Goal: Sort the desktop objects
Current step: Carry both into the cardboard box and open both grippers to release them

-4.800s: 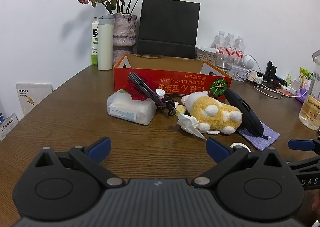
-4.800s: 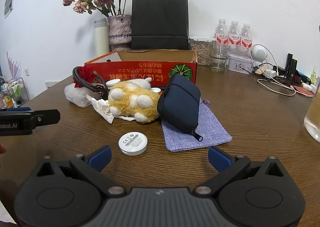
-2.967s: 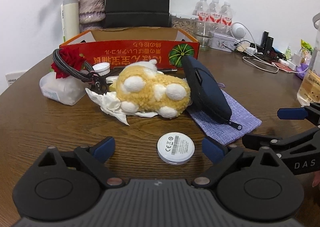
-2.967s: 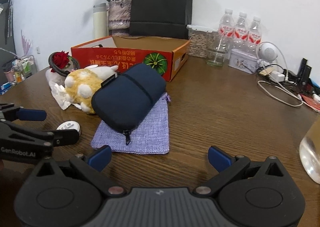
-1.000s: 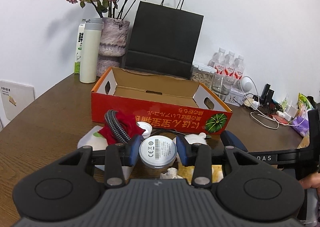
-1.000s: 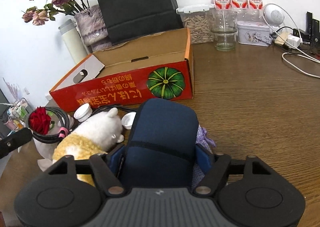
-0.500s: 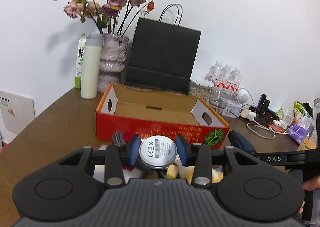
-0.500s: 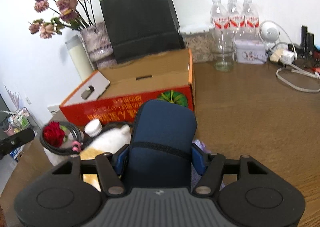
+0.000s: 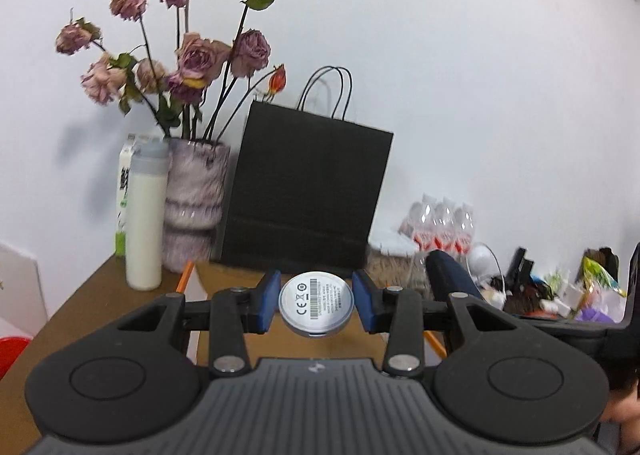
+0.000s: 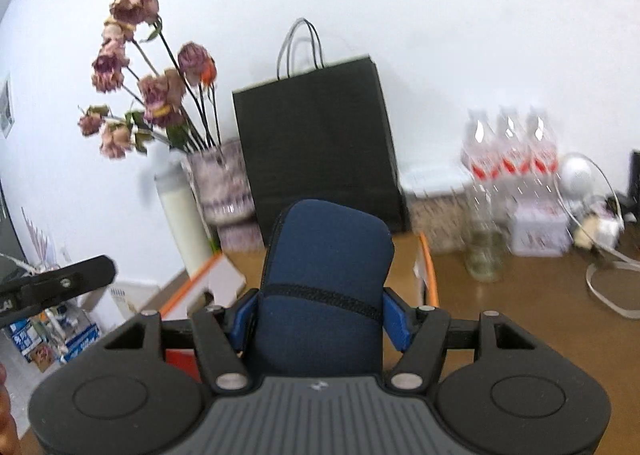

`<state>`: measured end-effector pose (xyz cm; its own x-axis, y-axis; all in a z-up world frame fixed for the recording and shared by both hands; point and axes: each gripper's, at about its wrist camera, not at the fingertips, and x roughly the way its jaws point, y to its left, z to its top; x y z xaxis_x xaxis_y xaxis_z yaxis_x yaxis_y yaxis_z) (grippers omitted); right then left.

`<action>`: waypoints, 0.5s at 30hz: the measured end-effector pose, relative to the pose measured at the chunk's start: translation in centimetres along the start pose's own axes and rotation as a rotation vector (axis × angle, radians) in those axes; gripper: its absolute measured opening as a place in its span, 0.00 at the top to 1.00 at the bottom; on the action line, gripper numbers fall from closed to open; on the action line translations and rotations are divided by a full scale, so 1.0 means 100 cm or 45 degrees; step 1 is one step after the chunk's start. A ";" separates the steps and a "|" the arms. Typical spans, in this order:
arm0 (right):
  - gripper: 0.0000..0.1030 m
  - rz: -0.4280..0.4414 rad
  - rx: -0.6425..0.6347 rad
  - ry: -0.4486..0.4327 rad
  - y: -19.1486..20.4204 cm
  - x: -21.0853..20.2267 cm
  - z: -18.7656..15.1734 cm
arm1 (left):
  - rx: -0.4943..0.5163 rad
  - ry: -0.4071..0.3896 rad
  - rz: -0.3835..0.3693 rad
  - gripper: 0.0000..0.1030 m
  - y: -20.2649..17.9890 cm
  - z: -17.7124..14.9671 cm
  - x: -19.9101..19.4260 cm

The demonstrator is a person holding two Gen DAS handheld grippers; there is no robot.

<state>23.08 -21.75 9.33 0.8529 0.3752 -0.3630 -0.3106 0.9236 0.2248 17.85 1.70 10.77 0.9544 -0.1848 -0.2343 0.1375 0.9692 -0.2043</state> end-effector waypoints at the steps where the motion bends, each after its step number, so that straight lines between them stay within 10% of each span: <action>1: 0.39 0.003 -0.001 -0.011 0.002 0.007 0.005 | -0.010 -0.003 0.004 0.61 0.001 0.004 0.009; 15: 0.39 -0.082 -0.075 0.081 0.011 0.132 0.017 | -0.004 0.229 0.190 0.61 0.027 0.005 0.148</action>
<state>34.69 -15.89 6.31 0.8443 0.3175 -0.4318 -0.2816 0.9483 0.1466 32.44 1.66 7.25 0.9016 -0.0654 -0.4275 -0.0030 0.9875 -0.1574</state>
